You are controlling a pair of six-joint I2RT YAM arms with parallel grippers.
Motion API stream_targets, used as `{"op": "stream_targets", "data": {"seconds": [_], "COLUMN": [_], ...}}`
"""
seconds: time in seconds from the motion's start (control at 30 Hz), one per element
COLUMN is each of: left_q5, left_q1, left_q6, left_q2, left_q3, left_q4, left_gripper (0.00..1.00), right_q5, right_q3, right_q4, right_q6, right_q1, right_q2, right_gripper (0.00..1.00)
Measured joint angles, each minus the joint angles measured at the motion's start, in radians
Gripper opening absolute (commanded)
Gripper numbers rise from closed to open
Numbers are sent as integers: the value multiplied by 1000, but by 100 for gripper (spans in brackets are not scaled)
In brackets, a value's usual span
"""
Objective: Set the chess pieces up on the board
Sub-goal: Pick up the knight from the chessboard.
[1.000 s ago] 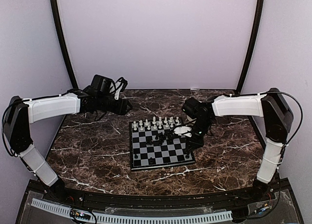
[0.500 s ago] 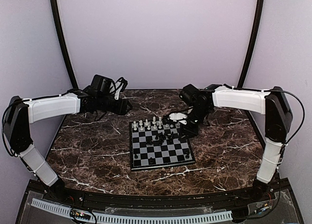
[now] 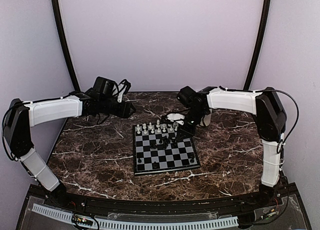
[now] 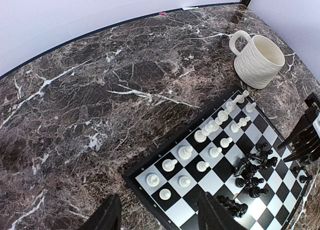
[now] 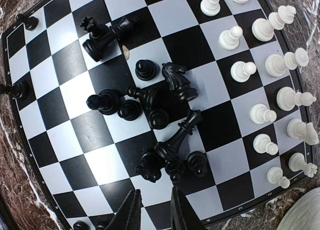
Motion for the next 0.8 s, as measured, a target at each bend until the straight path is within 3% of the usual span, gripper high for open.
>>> {"op": "stream_targets", "data": {"seconds": [0.8], "left_q5": [15], "left_q1": [0], "left_q6": [0], "left_q2": [5], "left_q3": [14], "left_q4": [0], "left_gripper": [55], "right_q5": [-49], "right_q3": [56], "right_q4": [-34], "right_q6": [-31], "right_q1": [9], "right_q2": [62], "right_gripper": [23]}}
